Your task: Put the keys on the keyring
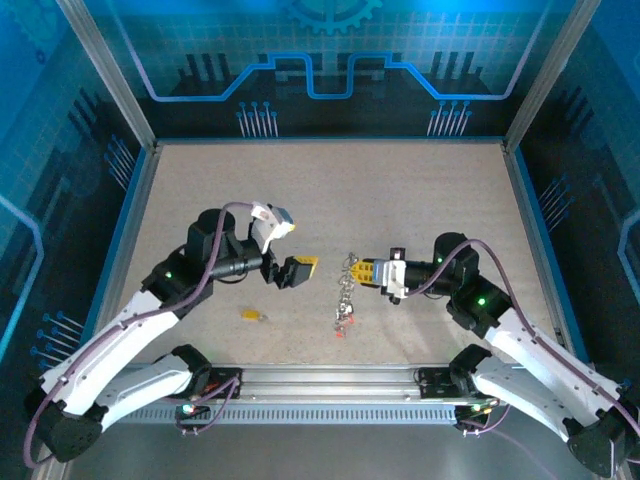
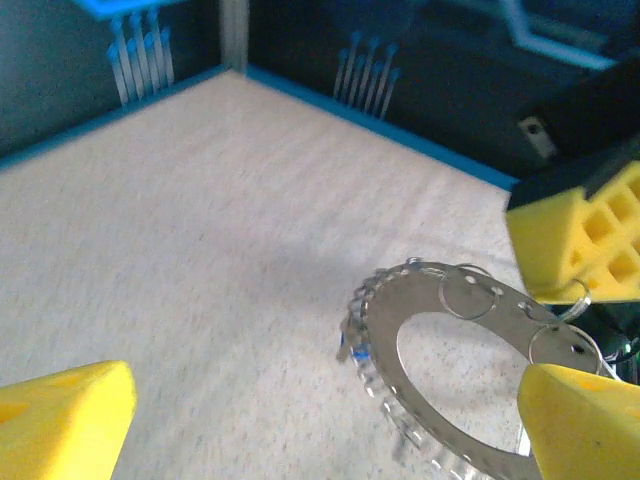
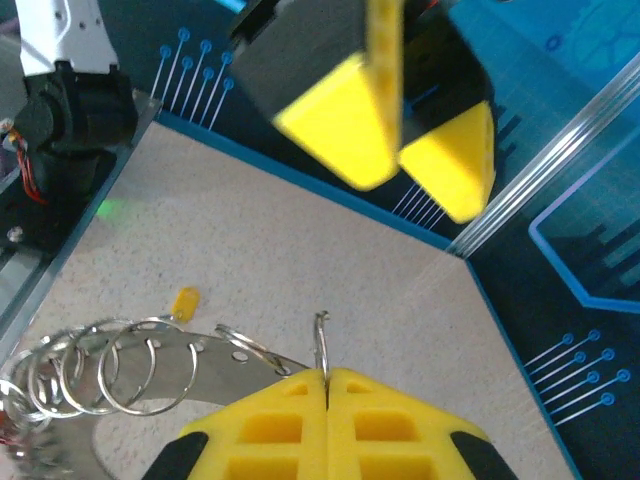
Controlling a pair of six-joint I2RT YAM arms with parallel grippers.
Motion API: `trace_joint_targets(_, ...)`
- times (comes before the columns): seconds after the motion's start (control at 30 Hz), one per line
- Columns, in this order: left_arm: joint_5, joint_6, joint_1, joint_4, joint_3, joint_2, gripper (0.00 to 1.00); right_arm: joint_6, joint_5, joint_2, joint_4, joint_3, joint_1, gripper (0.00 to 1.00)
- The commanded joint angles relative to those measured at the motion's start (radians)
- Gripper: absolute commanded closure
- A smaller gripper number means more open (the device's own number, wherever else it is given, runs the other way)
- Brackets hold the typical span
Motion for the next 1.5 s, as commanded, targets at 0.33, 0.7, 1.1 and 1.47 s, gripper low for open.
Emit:
trace_joint_targets(0.33,-0.26,-0.584,0.119,-0.726,0.032,0.414,0.15,-0.047,0.044,0.002,-0.103,0.026,0.012,1.0)
trace_joint_targets(0.7,-0.229,-1.041,0.138,-0.433,-0.199,0.363,0.49,-0.037,0.04,-0.005,-0.098,0.02,0.014,1.0)
trace_joint_targets(1.1,-0.22,-1.112,0.136,-0.349,-0.27,0.457,0.64,-0.041,0.042,-0.013,-0.113,0.027,0.014,1.0)
trace_joint_targets(1.47,-0.242,-1.131,0.129,-0.365,-0.282,0.427,0.73,-0.037,0.041,-0.022,-0.112,0.022,0.015,1.0)
